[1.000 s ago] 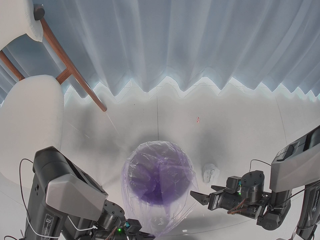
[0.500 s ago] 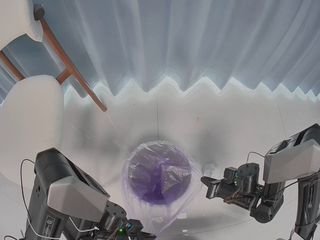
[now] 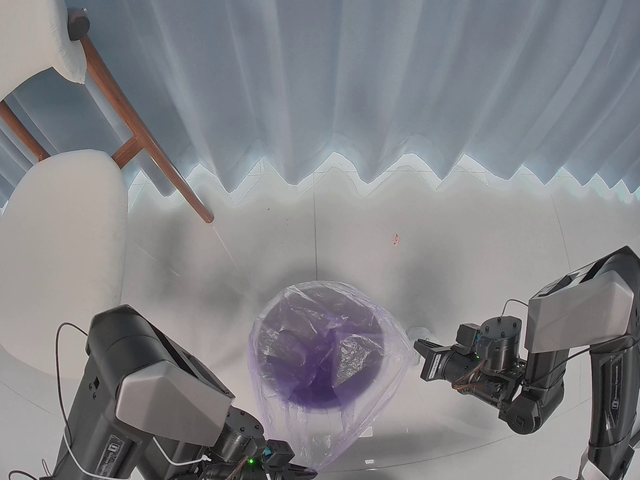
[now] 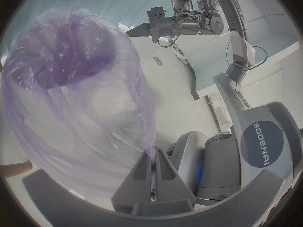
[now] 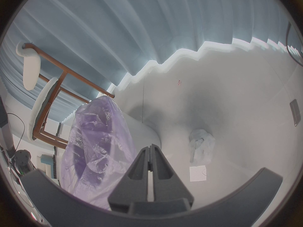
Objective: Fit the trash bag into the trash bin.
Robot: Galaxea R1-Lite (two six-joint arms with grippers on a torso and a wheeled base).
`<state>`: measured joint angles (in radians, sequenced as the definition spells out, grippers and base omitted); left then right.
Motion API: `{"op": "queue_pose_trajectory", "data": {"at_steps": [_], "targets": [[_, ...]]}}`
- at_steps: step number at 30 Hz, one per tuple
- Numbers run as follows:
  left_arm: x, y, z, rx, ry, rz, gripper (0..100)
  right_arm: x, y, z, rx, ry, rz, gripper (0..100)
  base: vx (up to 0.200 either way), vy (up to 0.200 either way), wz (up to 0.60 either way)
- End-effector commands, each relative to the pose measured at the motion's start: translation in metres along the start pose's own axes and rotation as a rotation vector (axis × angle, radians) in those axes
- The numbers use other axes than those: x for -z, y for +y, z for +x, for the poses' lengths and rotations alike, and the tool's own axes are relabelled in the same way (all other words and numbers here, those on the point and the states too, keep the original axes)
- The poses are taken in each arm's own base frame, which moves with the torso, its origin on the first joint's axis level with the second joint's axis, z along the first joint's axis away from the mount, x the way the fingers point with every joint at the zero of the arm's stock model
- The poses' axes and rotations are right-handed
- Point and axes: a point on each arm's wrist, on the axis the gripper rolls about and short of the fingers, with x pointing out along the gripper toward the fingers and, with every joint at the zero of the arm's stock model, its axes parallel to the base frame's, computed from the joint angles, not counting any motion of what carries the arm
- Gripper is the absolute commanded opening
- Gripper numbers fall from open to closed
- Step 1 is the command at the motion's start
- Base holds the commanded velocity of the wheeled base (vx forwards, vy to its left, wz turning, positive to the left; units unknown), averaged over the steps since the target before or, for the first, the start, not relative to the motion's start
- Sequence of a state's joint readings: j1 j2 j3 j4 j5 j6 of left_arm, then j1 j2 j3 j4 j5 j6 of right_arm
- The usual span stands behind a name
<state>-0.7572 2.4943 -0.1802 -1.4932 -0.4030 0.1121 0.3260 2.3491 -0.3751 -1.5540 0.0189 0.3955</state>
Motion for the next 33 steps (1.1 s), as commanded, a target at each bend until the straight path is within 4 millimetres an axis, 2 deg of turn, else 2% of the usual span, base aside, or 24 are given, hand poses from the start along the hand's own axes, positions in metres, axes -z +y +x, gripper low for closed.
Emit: {"op": "queue_pose_trajectory", "data": {"at_steps": [1, 8, 13, 14, 16, 17, 21, 24, 27, 30, 33], "targets": [[0.004, 0.004, 0.004, -0.025, 0.012, -0.01, 0, 0.004, -0.001, 0.013, -0.01, -0.009, -0.002, 0, 0.0, 0.0, 0.0], [0.015, 0.006, 0.009, -0.088, 0.061, -0.025, 0, 0.022, -0.004, 0.015, 0.005, 0.055, -0.006, 0, 0.0, 0.0, 0.0], [0.017, 0.005, 0.008, -0.091, 0.074, -0.028, 0, 0.018, -0.004, 0.01, 0.027, 0.039, 0.01, 0, 0.0, 0.0, 0.0], [0.018, 0.005, 0.006, -0.094, 0.078, -0.031, 100, 0.014, -0.004, 0.006, 0.039, 0.027, 0.018, 0, 0.0, 0.0, 0.0], [0.018, 0.004, 0.004, -0.097, 0.081, -0.032, 100, 0.012, -0.003, 0.002, 0.047, 0.018, 0.028, 0, 0.0, 0.0, 0.0], [0.018, 0.001, -0.003, -0.097, 0.087, -0.036, 100, 0.006, 0.002, -0.008, 0.042, 0.005, 0.057, 0, 0.0, 0.0, 0.0], [0.007, -0.012, -0.032, -0.085, 0.056, -0.04, 100, -0.004, 0.006, -0.029, 0.036, -0.013, 0.068, 0, 0.0, 0.0, 0.0], [-0.007, -0.026, -0.05, -0.063, -0.007, -0.068, 100, -0.006, 0.005, -0.039, 0.046, -0.009, 0.087, 0, 0.0, 0.0, 0.0], [-0.035, -0.04, -0.071, -0.034, -0.172, -0.144, 100, -0.007, 0.005, -0.049, 0.061, -0.009, 0.111, 0, 0.0, 0.0, 0.0], [-0.05, -0.046, -0.091, -0.028, -0.273, -0.223, 100, -0.007, 0.005, -0.059, 0.084, -0.011, 0.124, 0, 0.0, 0.0, 0.0], [-0.057, -0.043, -0.112, -0.136, -0.358, -0.326, 100, -0.005, 0.003, -0.076, 0.112, 0.0, 0.145, 0, 0.0, 0.0, 0.0]]}}
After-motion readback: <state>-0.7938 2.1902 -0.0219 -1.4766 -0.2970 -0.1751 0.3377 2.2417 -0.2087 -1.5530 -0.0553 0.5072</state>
